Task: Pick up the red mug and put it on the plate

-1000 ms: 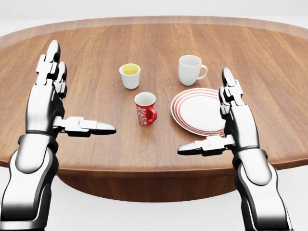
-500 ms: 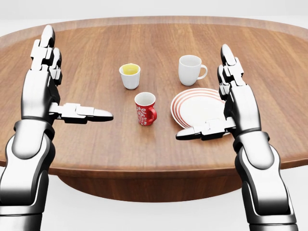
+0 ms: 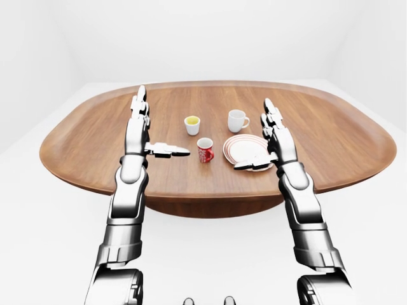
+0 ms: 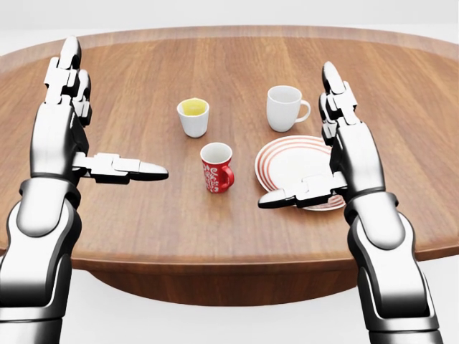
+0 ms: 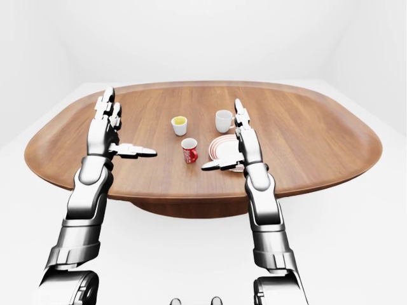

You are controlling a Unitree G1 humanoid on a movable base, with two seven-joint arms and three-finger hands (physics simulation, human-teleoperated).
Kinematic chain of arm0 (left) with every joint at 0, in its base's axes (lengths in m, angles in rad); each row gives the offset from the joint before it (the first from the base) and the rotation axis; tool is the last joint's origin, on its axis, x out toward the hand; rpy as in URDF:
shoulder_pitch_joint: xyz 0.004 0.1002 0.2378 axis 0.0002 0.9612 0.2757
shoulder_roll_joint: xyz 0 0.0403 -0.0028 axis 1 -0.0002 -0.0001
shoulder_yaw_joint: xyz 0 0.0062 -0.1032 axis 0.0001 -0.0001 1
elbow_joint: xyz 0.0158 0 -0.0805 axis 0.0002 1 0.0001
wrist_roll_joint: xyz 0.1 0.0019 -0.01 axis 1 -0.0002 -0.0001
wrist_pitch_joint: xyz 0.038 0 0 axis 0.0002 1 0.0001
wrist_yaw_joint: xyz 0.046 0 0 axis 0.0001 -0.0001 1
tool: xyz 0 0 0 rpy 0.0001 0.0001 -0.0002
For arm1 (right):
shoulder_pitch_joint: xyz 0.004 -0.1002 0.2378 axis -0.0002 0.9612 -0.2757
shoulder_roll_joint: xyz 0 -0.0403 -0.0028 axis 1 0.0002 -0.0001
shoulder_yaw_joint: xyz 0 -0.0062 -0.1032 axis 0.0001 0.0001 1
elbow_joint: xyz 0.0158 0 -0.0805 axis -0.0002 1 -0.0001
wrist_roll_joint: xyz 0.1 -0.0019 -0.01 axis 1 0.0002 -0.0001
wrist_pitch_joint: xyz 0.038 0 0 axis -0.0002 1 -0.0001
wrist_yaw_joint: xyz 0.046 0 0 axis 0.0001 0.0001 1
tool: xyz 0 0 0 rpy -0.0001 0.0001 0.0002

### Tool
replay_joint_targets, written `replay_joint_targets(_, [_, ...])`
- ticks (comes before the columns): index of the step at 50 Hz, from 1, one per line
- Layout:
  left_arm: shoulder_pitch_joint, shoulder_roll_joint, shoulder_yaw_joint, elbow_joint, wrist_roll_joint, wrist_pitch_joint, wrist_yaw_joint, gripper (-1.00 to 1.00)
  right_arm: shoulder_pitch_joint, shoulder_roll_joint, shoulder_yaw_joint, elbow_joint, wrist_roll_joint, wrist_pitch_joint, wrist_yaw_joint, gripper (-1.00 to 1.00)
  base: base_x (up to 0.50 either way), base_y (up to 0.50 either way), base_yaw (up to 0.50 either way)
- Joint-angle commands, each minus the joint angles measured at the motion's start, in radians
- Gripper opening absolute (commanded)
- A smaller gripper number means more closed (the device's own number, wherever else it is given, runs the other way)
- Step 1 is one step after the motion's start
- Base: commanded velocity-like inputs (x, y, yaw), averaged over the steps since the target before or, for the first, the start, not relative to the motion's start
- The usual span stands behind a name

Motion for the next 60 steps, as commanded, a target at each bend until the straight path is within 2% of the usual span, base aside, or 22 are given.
replay_joint_targets(1, [0.011, 0.0, 0.001, -0.004, 0.002, 0.0, -0.005, 1.0, 0.004, 0.003, 0.002, -0.002, -0.013, 0.0, 0.005, 1.0, 0.22, 0.0, 0.0])
replay_joint_targets(60, [0.024, 0.004, 0.007, -0.098, 0.006, 0.0, -0.021, 1.0, 0.022, 0.01, 0.005, -0.057, -0.025, 0.0, 0.017, 1.0, 0.23, 0.0, 0.0])
